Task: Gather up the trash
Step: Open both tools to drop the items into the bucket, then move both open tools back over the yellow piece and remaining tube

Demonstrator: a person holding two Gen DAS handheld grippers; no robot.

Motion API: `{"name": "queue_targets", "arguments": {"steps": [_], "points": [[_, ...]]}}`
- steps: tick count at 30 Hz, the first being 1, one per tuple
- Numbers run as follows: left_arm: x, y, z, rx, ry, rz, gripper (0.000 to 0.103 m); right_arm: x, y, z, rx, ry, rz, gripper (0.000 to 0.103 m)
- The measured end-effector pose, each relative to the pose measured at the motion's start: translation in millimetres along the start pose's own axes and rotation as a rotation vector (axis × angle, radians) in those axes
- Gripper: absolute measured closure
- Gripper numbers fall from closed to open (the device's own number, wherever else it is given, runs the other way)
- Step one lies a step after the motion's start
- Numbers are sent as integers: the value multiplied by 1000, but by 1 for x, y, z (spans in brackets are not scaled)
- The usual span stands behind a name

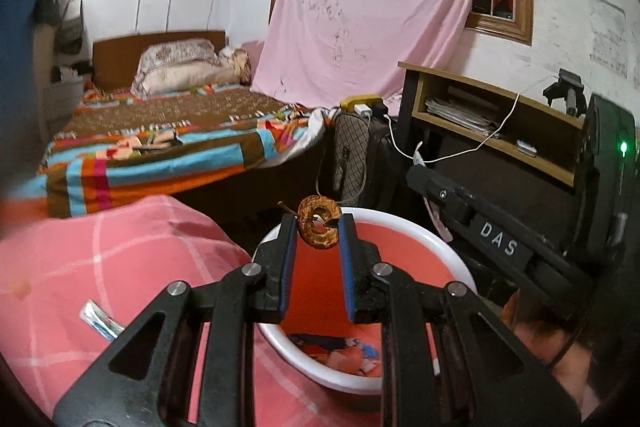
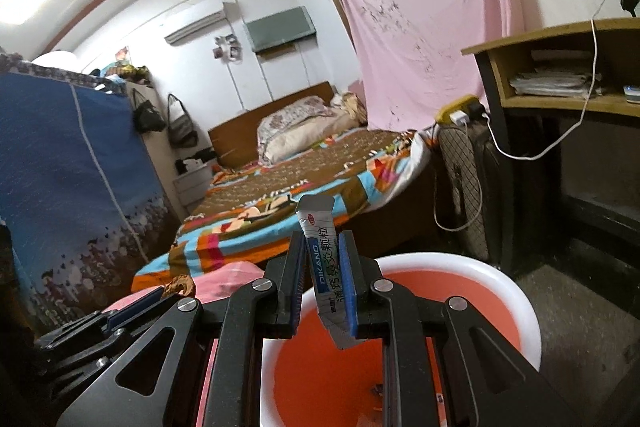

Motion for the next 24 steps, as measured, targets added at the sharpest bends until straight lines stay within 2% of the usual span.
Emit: {"name": "queue_targets", "arguments": {"steps": [5,11,15,18,24], "points": [[9,-3,2,-55,-48,27,97,1,5,3,15,-19,21,87],[12,-7,6,-97,-69,34,89,4,6,4,19,-35,40,87],[11,-11,6,-114,-65,28,85,5,6,5,19,-42,50,83],[8,-15,4,-127,-56,20,82,4,6,5,20,-39,53,72],[1,-24,0,-138,-23,-38,73,4,5,4,15,-34,56,71]]}}
Point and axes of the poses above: each gripper's, at about its wrist camera, not at the fingertips, and x roughly the way its jaws point, y to its right, z to its underside, the point moved 6 cm from there along x, roughly the way its jaws point, and after that the axes turned 3 degrees about -z, right-handed, at the moved point
